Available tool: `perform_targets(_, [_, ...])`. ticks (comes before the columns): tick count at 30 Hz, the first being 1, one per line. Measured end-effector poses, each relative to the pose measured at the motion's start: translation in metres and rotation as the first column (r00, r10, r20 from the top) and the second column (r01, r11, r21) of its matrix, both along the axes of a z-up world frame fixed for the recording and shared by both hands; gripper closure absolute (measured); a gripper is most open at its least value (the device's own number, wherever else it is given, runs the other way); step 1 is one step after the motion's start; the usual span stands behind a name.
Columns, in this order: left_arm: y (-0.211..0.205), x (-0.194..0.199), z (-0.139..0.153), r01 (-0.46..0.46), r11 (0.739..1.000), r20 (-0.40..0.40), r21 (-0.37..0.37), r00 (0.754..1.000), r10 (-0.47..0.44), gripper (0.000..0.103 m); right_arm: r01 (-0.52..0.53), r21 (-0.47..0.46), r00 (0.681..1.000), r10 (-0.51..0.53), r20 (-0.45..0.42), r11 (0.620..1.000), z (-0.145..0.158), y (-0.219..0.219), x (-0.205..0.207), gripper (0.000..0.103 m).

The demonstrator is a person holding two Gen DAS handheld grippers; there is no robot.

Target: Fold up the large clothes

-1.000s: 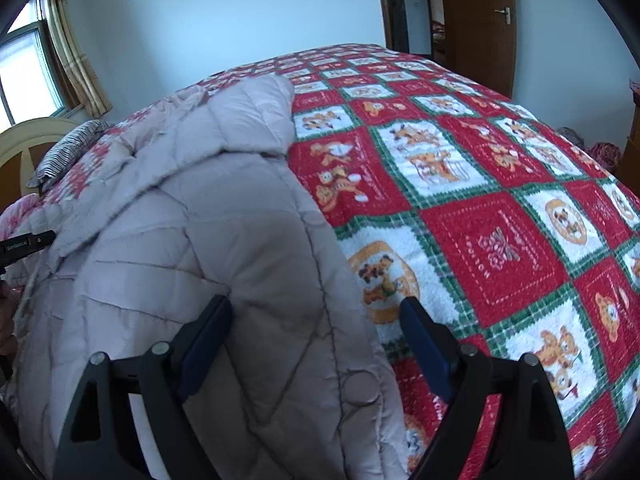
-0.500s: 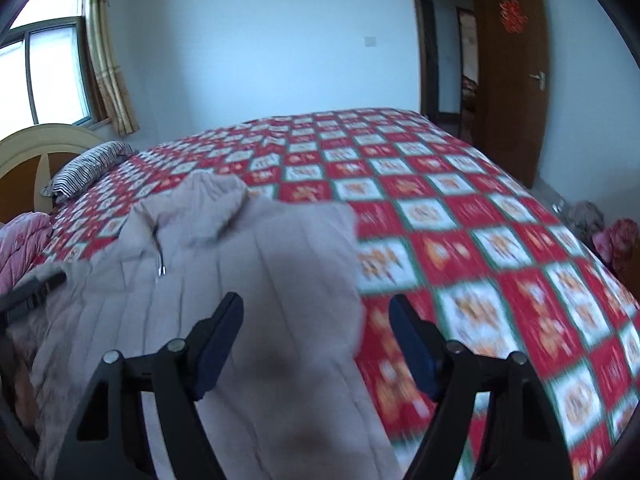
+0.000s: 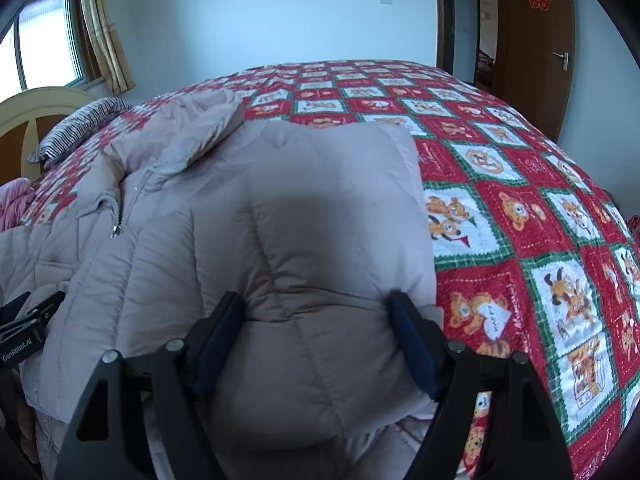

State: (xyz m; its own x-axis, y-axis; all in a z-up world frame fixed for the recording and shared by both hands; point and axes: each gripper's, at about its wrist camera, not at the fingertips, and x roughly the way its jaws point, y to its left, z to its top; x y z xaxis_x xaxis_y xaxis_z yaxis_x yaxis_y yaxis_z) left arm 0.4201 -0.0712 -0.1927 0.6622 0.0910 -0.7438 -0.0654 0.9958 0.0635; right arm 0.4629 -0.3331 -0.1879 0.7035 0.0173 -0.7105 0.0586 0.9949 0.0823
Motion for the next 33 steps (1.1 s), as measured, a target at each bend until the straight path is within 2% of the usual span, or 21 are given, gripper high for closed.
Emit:
perform_targets(4, [-0.004, 0.002, -0.004, 0.005, 1.000, -0.014, 0.019, 1.000, -0.005, 0.011, -0.001, -0.028, 1.000, 0.000, -0.024, 1.000, -0.004, 0.004, 0.005, 0.021])
perform_targets(11, [-0.001, 0.004, -0.008, 0.004, 1.000, -0.028, -0.003, 1.000, -0.004, 0.008, -0.003, -0.070, 0.999, 0.000, -0.051, 0.998, -0.009, 0.009, 0.014, 0.018])
perform_targets(33, [-0.002, 0.005, -0.010, 0.002, 1.000, -0.027, -0.004, 1.000, -0.002, 0.006, 0.004, -0.114, 0.998, -0.011, -0.061, 0.993, -0.012, 0.013, 0.021, 0.016])
